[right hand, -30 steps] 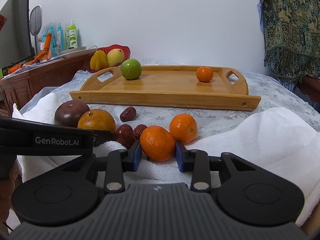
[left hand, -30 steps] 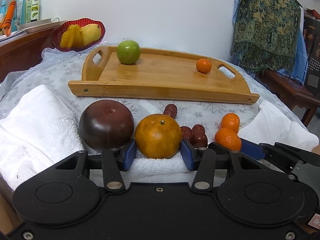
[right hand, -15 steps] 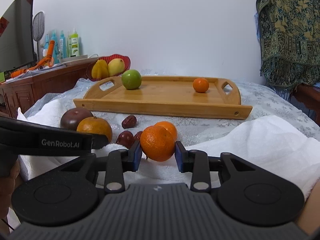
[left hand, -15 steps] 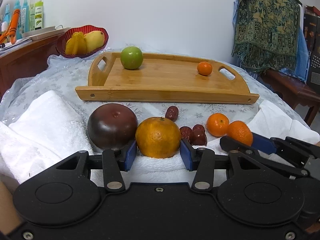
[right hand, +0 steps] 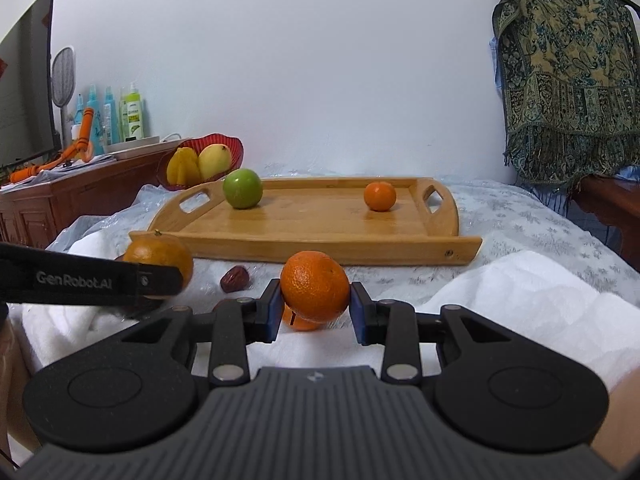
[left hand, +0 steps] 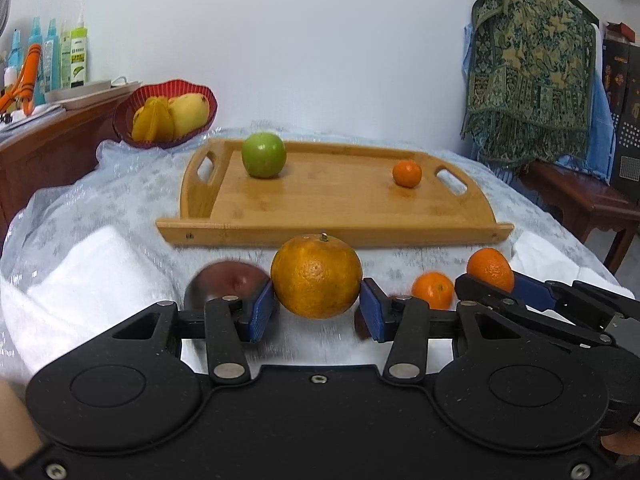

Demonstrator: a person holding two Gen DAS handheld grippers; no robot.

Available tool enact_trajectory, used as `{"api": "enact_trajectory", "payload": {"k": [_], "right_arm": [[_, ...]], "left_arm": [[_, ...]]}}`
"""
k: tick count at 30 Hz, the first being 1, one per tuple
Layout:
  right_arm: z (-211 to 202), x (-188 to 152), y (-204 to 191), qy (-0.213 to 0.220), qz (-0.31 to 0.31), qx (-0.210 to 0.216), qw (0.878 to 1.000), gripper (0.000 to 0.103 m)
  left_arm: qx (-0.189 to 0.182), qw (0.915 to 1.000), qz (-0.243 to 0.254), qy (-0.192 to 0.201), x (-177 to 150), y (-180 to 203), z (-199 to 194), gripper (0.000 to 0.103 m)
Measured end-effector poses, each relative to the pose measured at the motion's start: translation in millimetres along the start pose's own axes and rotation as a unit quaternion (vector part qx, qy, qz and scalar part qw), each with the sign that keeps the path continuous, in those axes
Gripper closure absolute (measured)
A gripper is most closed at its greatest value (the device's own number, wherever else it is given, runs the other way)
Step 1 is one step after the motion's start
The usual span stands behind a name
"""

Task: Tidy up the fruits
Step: 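Carry the orange beside the apple while the right gripper carries the tangerine beside the first tangerine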

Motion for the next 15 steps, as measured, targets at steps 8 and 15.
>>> {"api": "enact_trajectory", "payload": {"k": [8, 15], "right_arm": [[23.6, 23.2, 18.0, 0.018, 0.005, -0.012, 1.0, 0.065], [58.0, 43.9, 39.5, 0.022, 0.01, -0.037, 0.999, 0.065]], "left_arm": [[0.0, 1.0, -0.005, 0.008, 32.7, -12.2, 22.6, 0.058], [0.008, 0.9998, -0.008, 0.014, 61.4, -25.8, 55.6, 0.058]]}}
Point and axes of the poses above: each gripper's, at about its wrist camera, not at the fingertips, and z roughly the way its jaws point, y to its right, x to its top, the point moved 1 cm from there along z, roughly the way its jaws point, and after that the axes turned 2 degrees about -z, right-handed, at the moved point
